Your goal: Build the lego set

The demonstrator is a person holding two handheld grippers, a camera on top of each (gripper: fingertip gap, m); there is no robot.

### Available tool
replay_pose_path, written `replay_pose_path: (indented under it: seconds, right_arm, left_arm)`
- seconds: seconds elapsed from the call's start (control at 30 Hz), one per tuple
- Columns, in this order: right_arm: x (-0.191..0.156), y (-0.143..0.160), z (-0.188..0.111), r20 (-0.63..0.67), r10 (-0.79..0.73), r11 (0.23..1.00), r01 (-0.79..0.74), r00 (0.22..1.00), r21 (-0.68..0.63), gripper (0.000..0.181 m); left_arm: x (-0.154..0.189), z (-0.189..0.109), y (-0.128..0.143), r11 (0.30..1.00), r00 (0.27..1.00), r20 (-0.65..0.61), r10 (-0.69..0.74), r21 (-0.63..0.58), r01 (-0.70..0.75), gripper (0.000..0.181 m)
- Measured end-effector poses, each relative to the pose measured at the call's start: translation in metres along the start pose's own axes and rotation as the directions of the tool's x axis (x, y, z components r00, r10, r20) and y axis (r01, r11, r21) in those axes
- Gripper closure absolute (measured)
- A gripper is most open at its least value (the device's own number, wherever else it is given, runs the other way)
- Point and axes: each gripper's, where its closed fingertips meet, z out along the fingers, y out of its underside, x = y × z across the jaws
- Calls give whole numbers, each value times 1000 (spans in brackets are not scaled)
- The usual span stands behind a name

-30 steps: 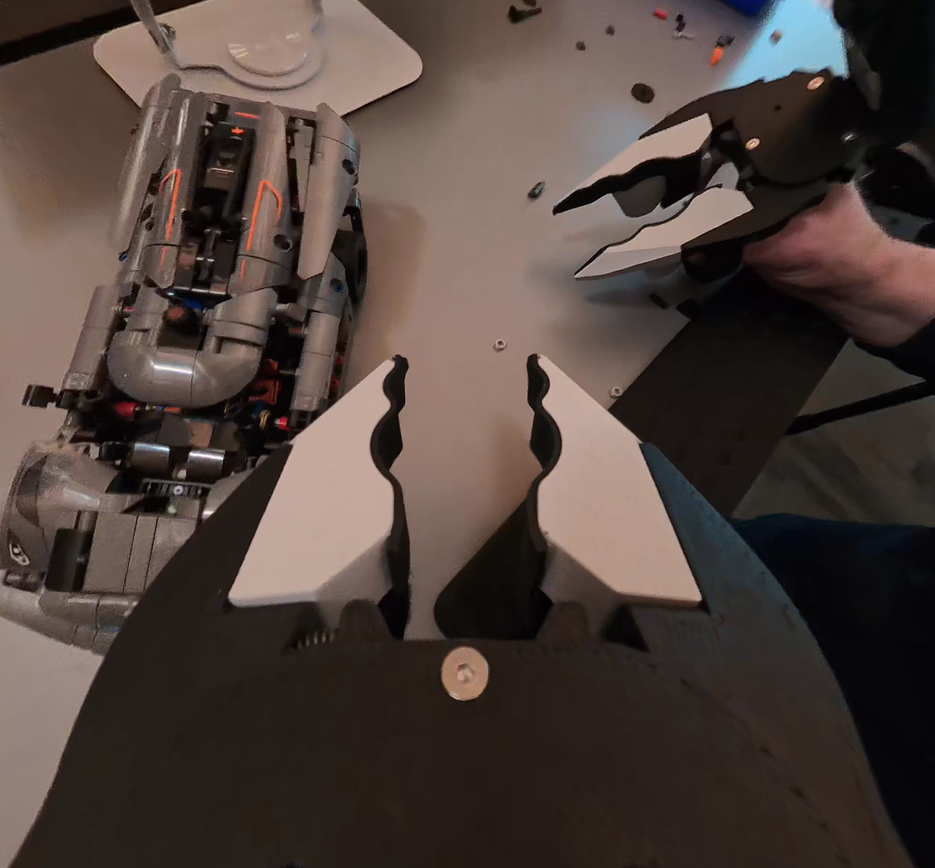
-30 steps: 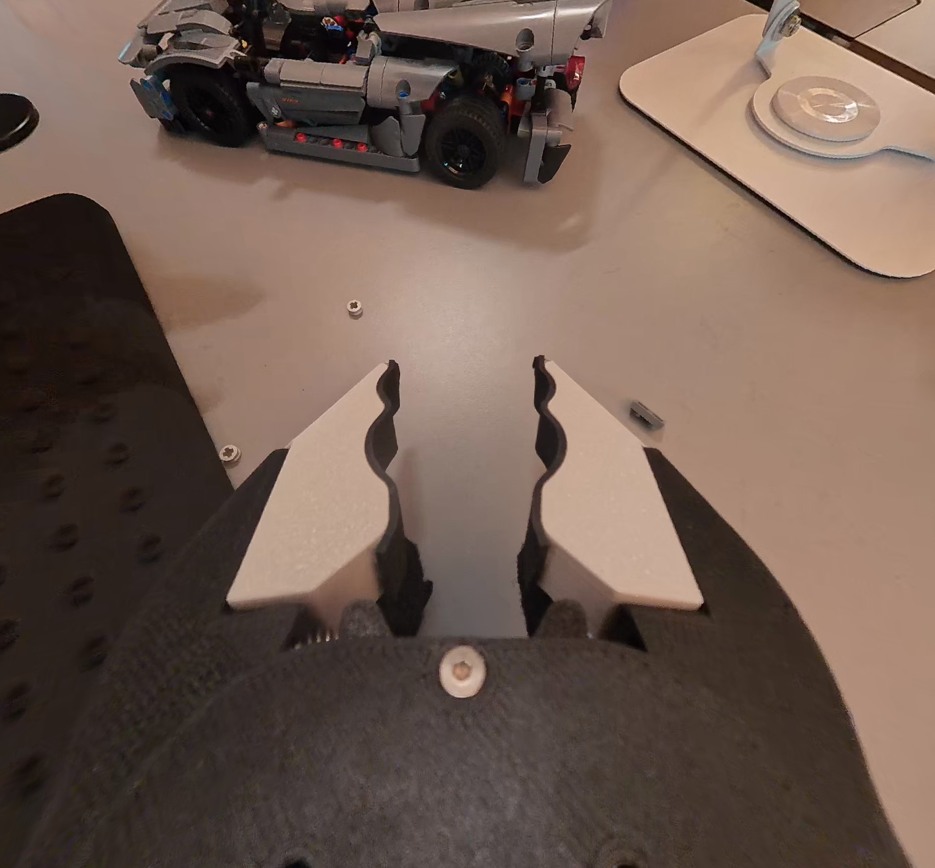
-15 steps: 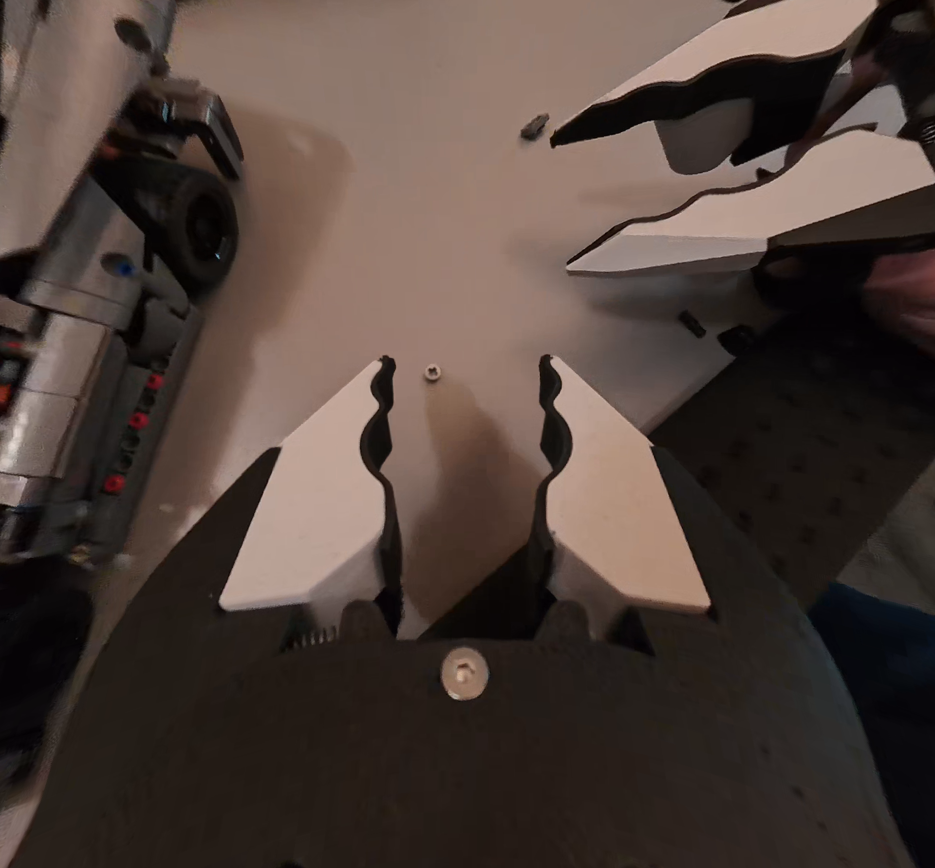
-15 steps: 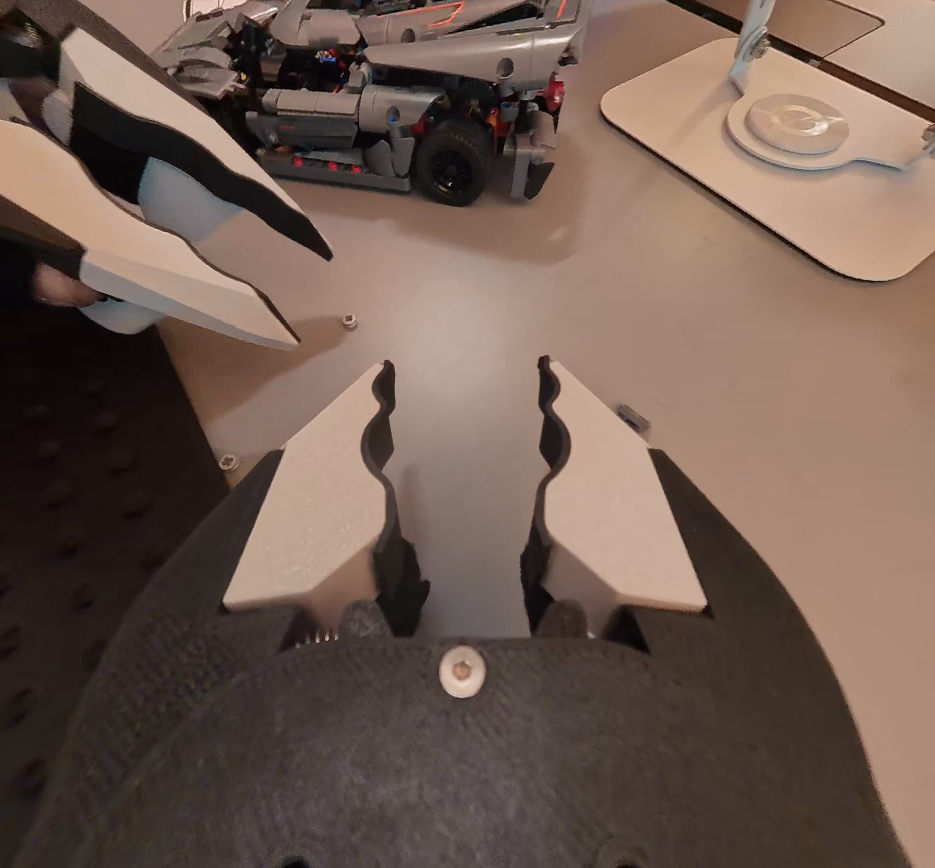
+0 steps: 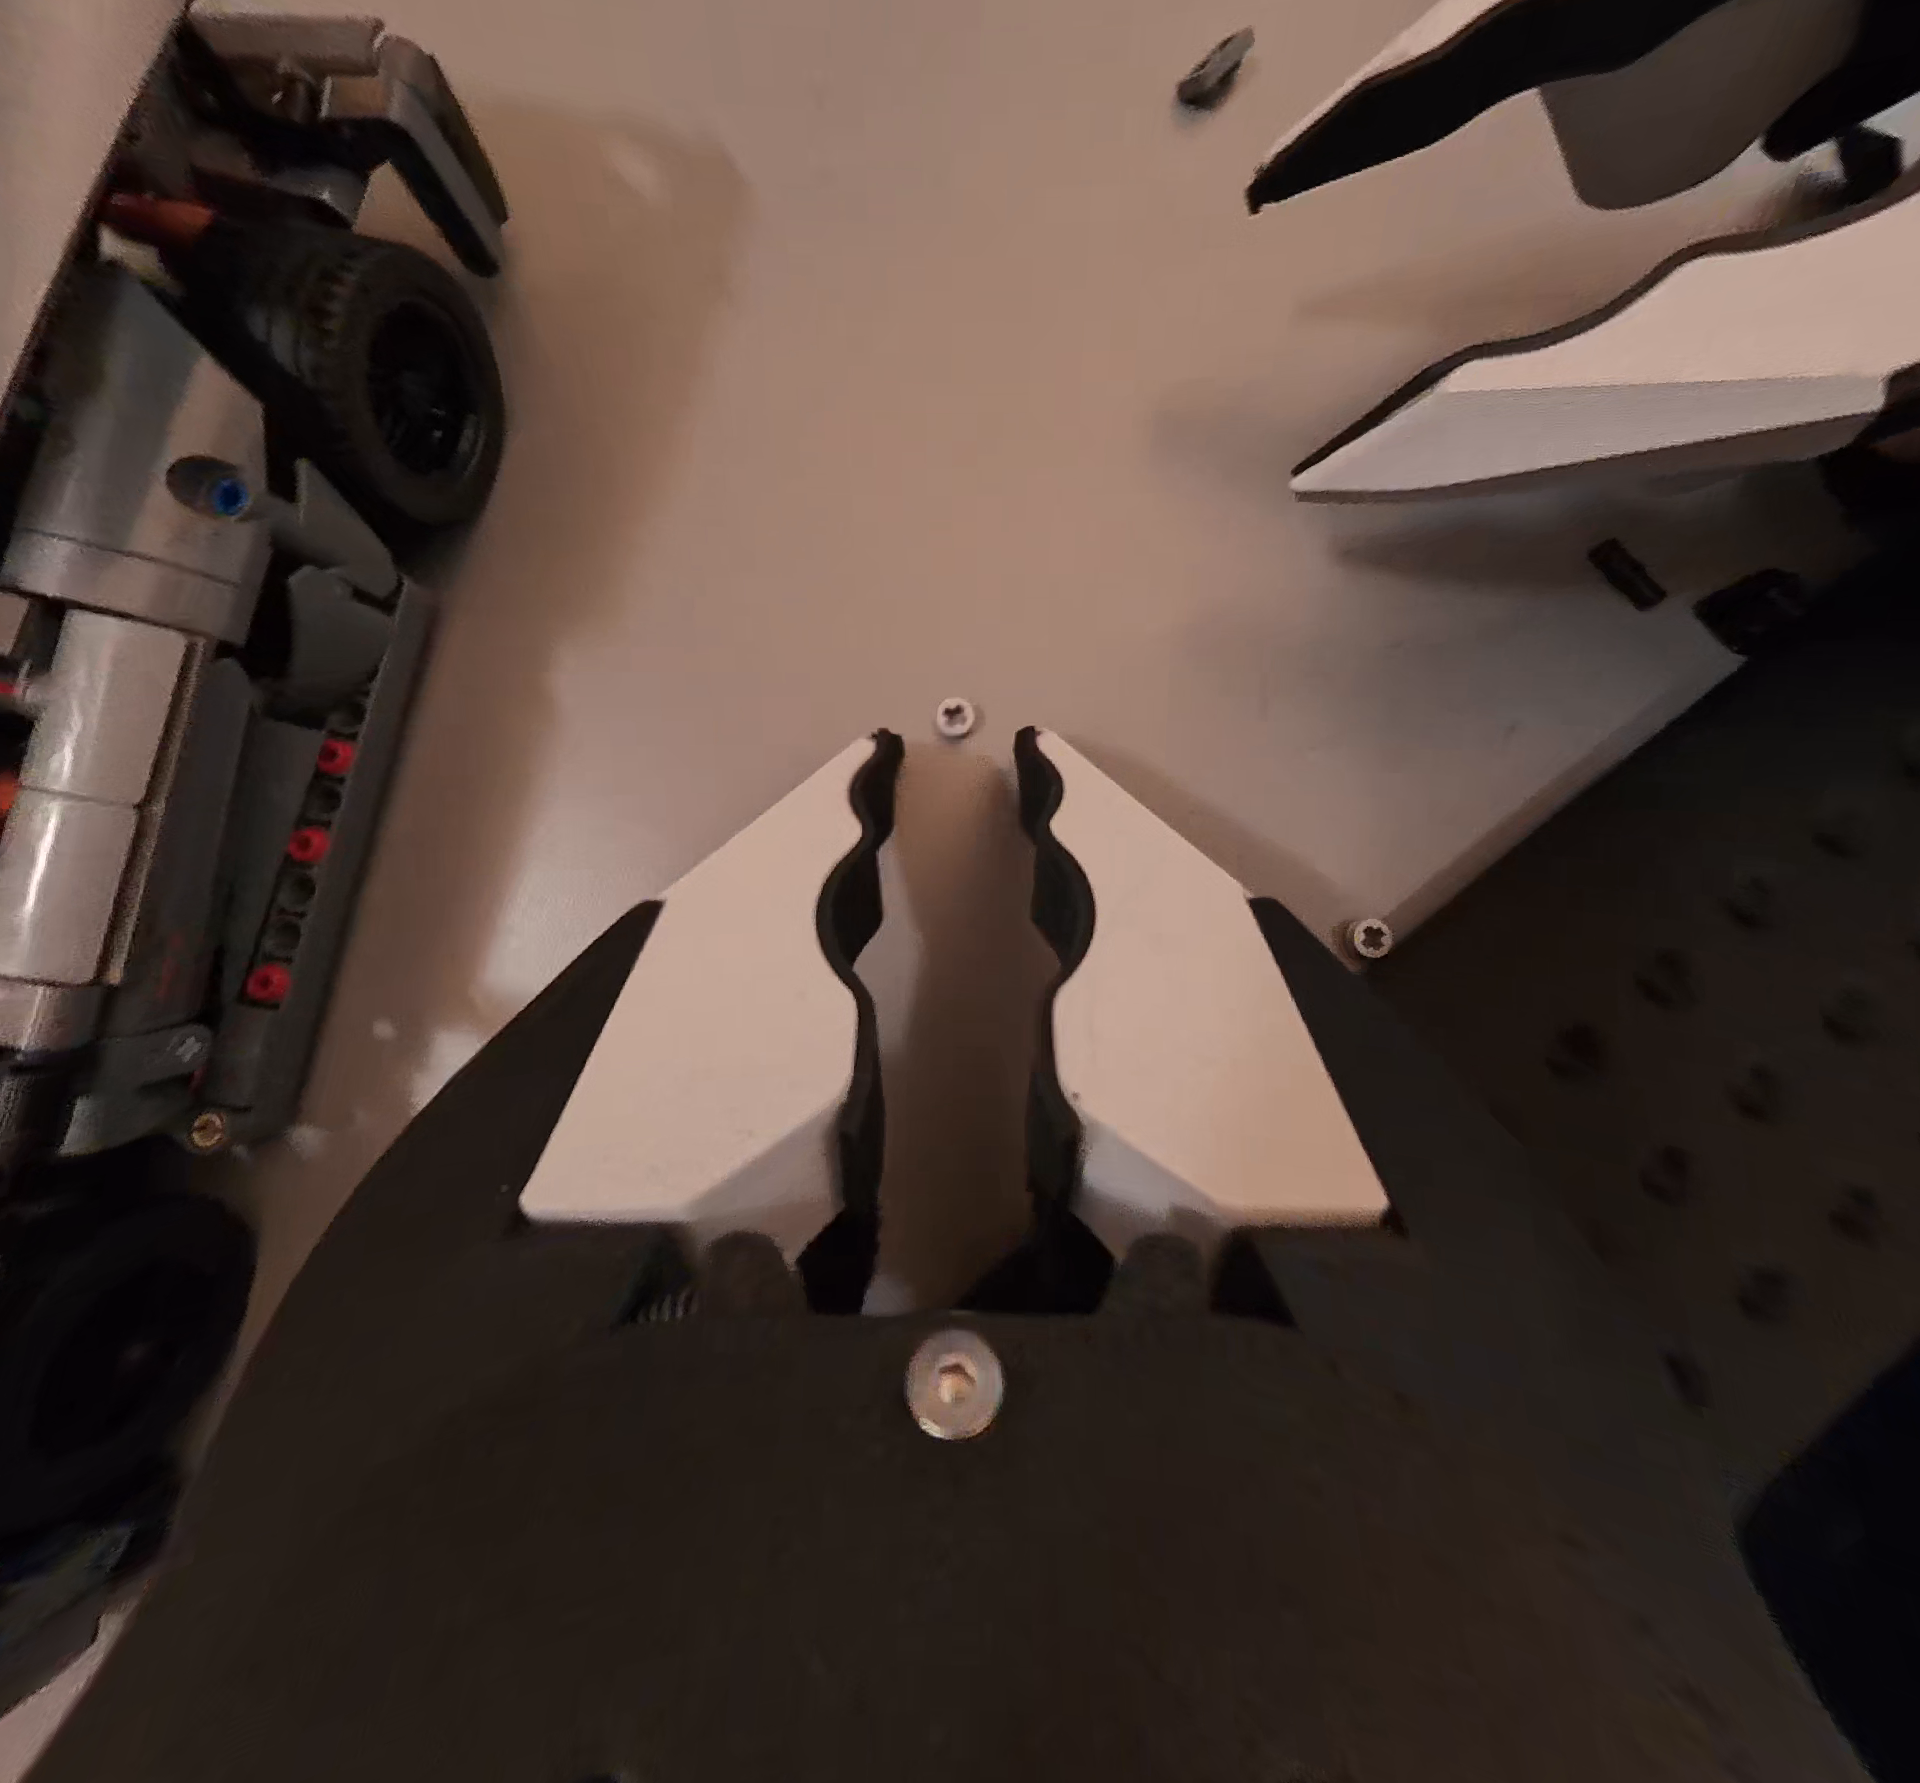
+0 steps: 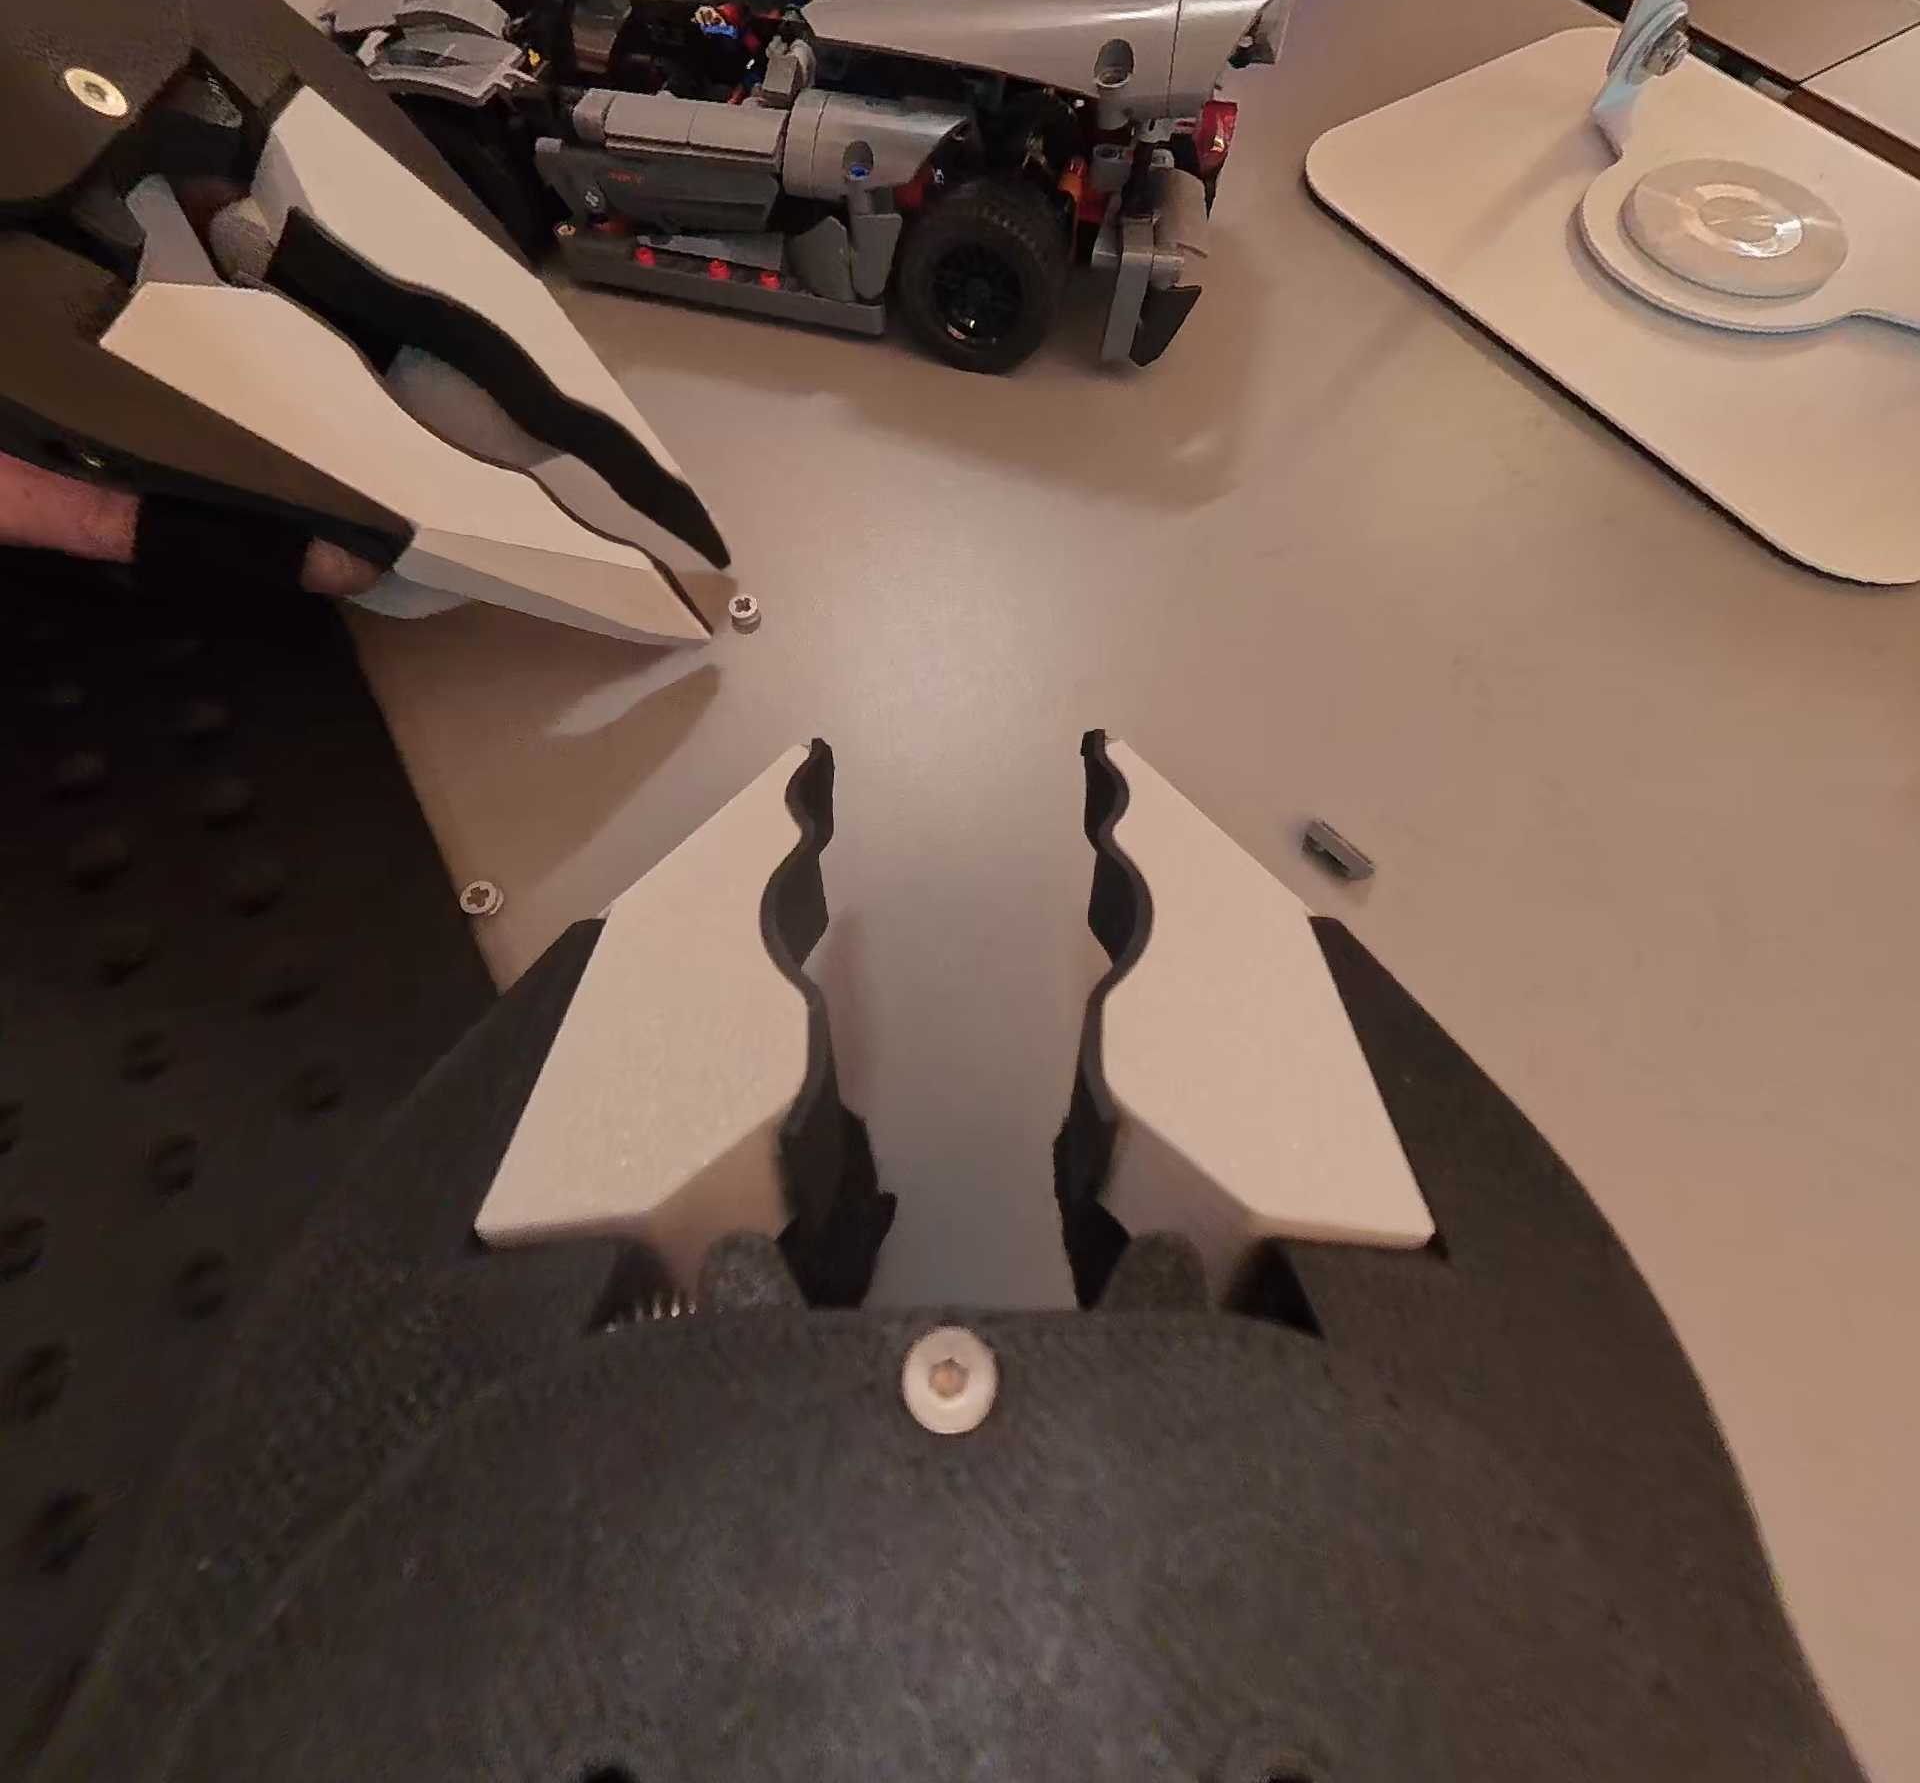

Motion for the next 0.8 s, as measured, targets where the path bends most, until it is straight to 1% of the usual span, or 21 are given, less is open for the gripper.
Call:
replay_pose_path:
  seconds: [0.07,0.2,0.3,0.37,0.43,0.57,0.7,0.8]
  right_arm:
    - [0,0,-1,6,3,1000,-3,1000,3,134]
    - [0,-1,-2,10,14,1000,-14,1000,11,135]
    - [-1,-2,-3,14,13,1000,-13,1000,16,135]
    - [-1,-1,-4,12,5,1000,-6,1000,15,135]
    - [-1,1,-7,7,0,1000,0,1000,7,135]
    - [-5,6,-13,4,-57,998,57,998,-1,136]
    - [-7,8,-13,20,-58,998,58,998,-8,137]
    - [-10,7,-14,27,-78,997,78,997,0,138]
  left_arm:
    - [0,0,-2,1000,999,17,28,0,-28,170]
    - [1,8,-2,999,998,34,47,-28,-46,173]
    - [1,10,-3,998,997,52,59,-37,-57,172]
    - [5,11,-5,998,999,19,48,-35,-48,164]
    - [7,12,-5,998,999,17,52,-40,-51,160]
    - [10,16,-10,998,998,7,55,-36,-55,156]
    - [9,20,-14,998,998,14,61,-35,-61,167]
    - [9,21,-16,997,997,10,70,-31,-70,171]
